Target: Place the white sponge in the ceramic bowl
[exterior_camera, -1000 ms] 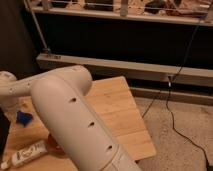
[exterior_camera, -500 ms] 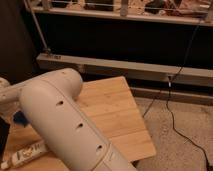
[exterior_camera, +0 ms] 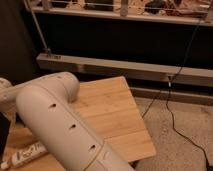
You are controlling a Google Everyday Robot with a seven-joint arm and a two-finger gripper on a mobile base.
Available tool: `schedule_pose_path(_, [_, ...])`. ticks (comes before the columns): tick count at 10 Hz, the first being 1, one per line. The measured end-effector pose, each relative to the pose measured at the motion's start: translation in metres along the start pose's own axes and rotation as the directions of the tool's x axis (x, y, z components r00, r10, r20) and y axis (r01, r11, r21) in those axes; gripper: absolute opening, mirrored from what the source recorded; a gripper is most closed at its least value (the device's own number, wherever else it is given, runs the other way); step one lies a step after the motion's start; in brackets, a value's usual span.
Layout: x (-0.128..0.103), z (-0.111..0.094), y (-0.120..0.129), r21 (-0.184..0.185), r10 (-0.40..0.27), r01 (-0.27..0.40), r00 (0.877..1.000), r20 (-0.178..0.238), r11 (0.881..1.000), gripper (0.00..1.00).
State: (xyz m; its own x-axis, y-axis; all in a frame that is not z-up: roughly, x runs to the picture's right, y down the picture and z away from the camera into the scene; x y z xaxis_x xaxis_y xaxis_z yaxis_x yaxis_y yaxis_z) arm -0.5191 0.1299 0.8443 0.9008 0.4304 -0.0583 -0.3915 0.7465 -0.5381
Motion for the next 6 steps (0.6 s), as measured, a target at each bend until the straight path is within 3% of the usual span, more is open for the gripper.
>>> schedule_pose_path(4, [0.0031, 0.0052, 0.0022, -0.120, -0.041, 0.036, 0.998, -0.039, 0.992, 0.65])
schedule_pose_path(6, [0.0033, 0.0021, 0.0015, -0.149, -0.064, 0.057, 0.997, -0.044, 0.987, 0.65])
